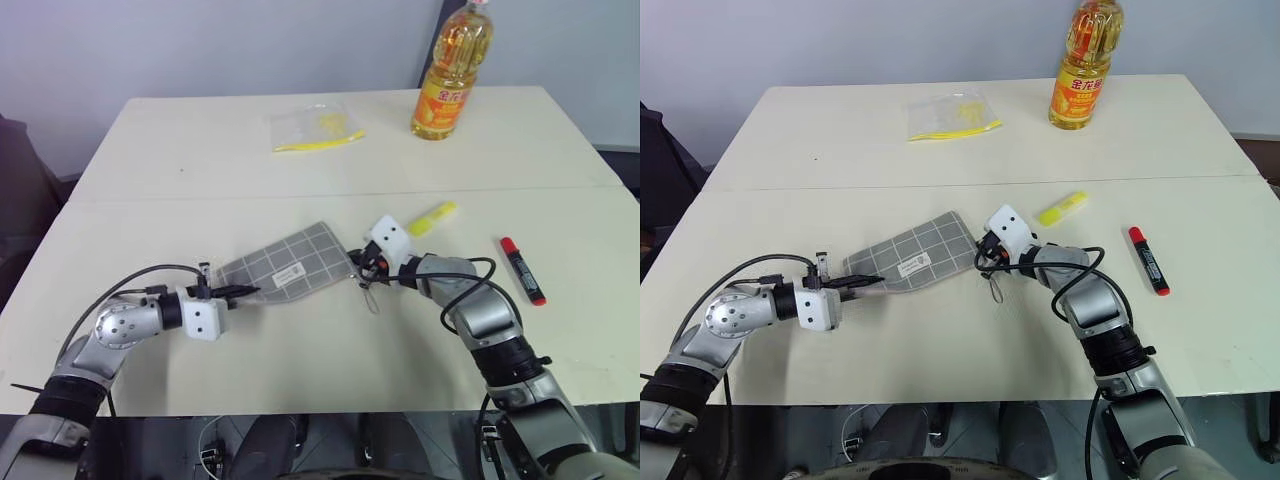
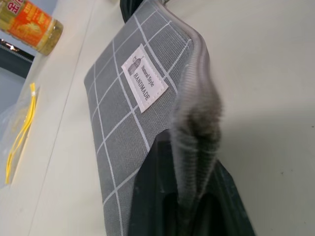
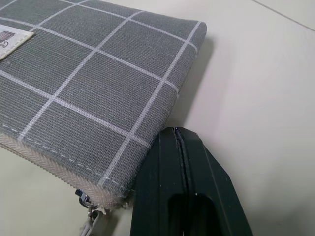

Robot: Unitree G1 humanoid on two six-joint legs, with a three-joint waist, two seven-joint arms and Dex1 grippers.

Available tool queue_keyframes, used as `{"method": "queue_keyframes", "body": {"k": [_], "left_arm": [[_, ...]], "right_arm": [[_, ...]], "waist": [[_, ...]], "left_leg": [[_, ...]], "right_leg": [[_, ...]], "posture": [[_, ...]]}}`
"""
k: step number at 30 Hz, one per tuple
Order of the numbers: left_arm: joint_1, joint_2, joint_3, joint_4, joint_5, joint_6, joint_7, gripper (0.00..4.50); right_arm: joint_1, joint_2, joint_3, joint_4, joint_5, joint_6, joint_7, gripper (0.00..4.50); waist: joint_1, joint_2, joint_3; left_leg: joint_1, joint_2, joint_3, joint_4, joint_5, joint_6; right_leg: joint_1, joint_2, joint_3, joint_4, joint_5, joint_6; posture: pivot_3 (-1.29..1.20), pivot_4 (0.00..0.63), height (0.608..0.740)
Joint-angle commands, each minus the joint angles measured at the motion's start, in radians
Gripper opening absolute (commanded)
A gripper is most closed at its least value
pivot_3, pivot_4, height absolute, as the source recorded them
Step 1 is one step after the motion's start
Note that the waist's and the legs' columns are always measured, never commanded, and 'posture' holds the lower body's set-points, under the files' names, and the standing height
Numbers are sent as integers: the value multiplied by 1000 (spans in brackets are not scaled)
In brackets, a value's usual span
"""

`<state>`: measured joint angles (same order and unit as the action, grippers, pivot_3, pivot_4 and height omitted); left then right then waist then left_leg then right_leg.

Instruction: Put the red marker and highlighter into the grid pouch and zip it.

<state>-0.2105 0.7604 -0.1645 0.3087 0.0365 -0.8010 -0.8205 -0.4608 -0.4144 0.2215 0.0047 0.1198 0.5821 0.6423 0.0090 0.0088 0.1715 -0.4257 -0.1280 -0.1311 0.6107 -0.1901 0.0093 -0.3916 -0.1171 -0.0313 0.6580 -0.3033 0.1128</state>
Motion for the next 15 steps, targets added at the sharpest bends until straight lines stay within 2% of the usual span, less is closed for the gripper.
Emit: {"method": "queue_keyframes", "body": {"k": [1, 6, 7, 9, 12, 15], "left_arm": [[14, -17, 34, -83, -70, 98, 18, 17], [37, -70, 44, -261, -134, 411, 52, 17], [38, -80, 44, -285, -135, 450, 56, 0], [33, -125, 44, -342, -163, 566, 83, 0], [22, -178, 36, -413, -170, 679, 107, 0], [16, -212, 25, -461, -161, 737, 112, 0]], "right_arm": [[-6, -45, -95, -53, -6, -28, -37, 0], [51, -157, -227, -139, 29, -4, -36, 0], [65, -171, -241, -156, 42, 6, -25, 525], [111, -209, -278, -219, 80, 32, 9, 1284], [154, -203, -331, -303, 164, 100, 25, 2909], [179, -179, -331, -349, 191, 131, 4, 4458]], "waist": [[2, 0, 0], [4, 0, 0], [3, 0, 0], [2, 0, 0], [-6, -1, 1], [-7, -1, 1]], "left_leg": [[0, 0, 0, 0, 0, 0], [-1, -1, 0, 0, 0, 0], [-1, -1, 0, 0, 0, 0], [-1, 0, -1, 0, 0, 0], [-1, 0, 0, 0, 0, 0], [-1, 0, 0, 1, 0, 0]], "right_leg": [[0, 0, 0, 0, 0, 0], [0, 0, 0, 0, 0, 0], [0, 0, 0, 0, 0, 0], [0, 0, 0, 0, 0, 0], [3, 0, 0, 1, 0, 0], [2, 0, 1, 4, 0, 0]], "posture": [[0, 150, 740], [0, 150, 740], [0, 150, 740], [0, 150, 740], [0, 150, 740], [0, 150, 740]]}}
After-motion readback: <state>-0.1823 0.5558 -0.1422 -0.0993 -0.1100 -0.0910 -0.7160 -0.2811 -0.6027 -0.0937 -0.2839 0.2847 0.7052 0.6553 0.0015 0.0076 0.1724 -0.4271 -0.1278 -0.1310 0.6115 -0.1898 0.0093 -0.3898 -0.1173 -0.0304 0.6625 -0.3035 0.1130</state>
